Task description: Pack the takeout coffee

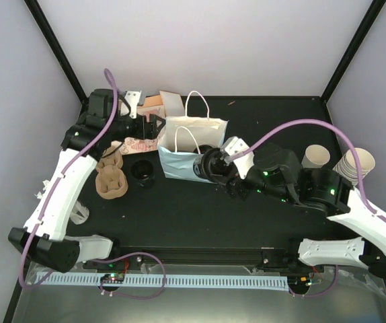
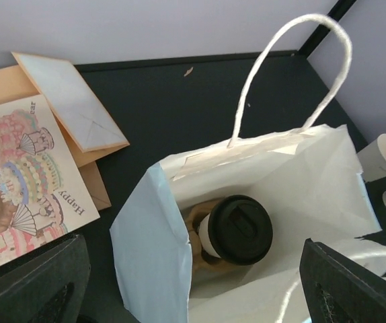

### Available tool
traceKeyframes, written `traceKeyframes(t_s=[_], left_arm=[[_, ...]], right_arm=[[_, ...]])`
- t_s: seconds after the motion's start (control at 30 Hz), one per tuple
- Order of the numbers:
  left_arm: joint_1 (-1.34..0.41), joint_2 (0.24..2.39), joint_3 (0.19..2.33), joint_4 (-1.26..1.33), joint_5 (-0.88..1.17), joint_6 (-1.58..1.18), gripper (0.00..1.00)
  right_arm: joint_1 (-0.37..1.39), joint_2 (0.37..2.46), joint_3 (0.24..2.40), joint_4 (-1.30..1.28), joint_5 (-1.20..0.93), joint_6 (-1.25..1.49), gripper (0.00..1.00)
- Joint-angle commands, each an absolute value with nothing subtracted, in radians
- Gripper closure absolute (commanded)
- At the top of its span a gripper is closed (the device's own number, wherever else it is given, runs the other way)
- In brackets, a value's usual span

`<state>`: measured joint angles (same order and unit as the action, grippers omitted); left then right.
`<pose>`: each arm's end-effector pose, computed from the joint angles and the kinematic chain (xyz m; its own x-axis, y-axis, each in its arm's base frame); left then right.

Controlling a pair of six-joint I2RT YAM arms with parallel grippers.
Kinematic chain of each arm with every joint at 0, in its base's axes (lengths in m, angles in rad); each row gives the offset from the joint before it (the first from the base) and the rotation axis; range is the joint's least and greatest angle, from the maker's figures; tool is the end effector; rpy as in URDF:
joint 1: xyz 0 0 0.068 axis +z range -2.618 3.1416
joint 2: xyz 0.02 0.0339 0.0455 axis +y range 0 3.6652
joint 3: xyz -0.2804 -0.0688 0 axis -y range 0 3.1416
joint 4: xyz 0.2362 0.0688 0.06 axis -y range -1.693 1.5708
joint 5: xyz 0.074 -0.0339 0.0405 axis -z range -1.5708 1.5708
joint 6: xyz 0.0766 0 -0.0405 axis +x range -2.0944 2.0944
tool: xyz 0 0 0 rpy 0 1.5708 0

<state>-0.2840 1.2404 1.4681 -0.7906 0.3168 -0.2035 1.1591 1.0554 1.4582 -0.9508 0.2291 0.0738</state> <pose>0.2522 -0.0985 0.4122 -0.6066 -0.0230 -0.7947 0.4049 0.8513 -0.3337 0.0969 0.1785 0.4278 -0.2680 -0.4343 -0.8600 -0.7973 0.6010 -0.0551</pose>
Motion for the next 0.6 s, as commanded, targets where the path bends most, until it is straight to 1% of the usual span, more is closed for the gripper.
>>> traceKeyframes(t_s=[0.0,0.17,0.3,0.4,0.57], left_arm=[[-0.305,1.313,1.549,-0.862,0.32,-0.16,0.14],[-0.361,1.403,1.6,-0.913,0.244,-0.151,0.2],[-0.401,1.435,1.606,-0.921,0.148,-0.152,0.23],[-0.408,1.455,1.607,-0.923,0.106,-0.165,0.28],[-0.412,1.499,1.615,-0.928,0.129,-0.167,0.37]], right_arm=[[1.16,1.037,1.52,-0.961,0.36,0.042,0.29],[1.149,1.07,1.574,-0.968,0.488,0.028,0.29],[1.097,1.125,1.611,-0.967,0.524,0.029,0.32],[1.058,1.153,1.623,-0.933,0.508,0.014,0.32],[0.951,1.232,1.689,-0.917,0.412,0.032,0.33]])
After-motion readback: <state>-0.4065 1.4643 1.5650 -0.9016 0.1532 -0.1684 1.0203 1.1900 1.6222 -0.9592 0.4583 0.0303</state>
